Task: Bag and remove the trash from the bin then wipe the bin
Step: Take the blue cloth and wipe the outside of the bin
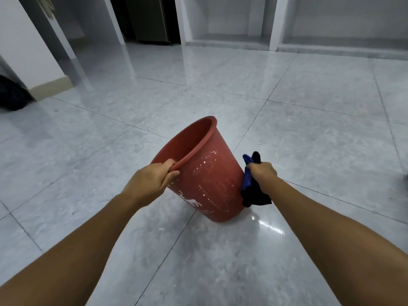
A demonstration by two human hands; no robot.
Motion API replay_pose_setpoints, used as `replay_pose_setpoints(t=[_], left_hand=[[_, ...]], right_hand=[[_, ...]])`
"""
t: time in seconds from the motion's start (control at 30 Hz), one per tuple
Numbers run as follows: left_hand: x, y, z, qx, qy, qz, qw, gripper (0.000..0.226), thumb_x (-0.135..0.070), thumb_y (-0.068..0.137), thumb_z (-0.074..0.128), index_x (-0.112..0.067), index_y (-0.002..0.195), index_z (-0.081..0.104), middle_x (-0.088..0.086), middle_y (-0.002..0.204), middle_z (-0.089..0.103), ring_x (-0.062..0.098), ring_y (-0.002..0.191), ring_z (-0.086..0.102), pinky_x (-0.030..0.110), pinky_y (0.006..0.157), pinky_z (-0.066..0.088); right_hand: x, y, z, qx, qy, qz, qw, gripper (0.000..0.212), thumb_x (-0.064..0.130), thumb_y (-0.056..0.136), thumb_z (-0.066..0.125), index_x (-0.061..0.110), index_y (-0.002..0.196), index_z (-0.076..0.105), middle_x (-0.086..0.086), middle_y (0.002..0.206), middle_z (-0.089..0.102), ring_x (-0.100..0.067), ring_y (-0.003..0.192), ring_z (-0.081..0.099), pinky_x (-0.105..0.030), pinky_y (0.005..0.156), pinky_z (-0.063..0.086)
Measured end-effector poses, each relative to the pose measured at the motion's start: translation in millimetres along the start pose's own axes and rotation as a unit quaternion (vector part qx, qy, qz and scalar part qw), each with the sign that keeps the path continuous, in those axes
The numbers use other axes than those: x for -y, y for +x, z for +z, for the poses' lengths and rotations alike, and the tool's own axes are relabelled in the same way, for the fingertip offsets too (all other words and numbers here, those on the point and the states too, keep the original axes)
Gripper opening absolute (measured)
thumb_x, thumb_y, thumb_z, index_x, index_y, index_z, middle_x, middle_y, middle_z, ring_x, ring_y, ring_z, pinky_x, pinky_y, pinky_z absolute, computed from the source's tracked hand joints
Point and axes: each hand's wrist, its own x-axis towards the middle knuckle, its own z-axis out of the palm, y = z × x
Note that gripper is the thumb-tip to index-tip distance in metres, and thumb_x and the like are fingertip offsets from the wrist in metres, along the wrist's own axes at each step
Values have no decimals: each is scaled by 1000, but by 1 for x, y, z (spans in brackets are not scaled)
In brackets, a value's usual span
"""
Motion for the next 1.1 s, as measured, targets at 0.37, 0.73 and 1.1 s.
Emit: replay_pose_setpoints(t=[0.37,0.73,1.1], left_hand=[[-33,54,12,-60,-20,-48,997,37,-46,98,25,-20,80,44,-1,55,59,23,55,64,42,67,52],[-55,74,9,-39,-42,-45,997,47,-58,92,20,-26,70,46,-6,58,58,13,56,57,39,61,50],[-7,7,12,-79,-64,-55,993,68,-57,91,14,-13,89,66,0,68,60,23,66,56,30,61,37]], right_hand=[[101,-23,25,24,122,-191,974,15,37,74,57,25,82,61,0,81,68,-27,84,66,-32,68,48],[65,-11,3,29,97,-74,992,25,33,80,63,13,95,63,-14,104,68,-33,100,65,-39,91,52],[12,11,-5,20,89,61,994,39,29,82,65,-5,100,61,-23,107,67,-39,107,63,-45,99,49]])
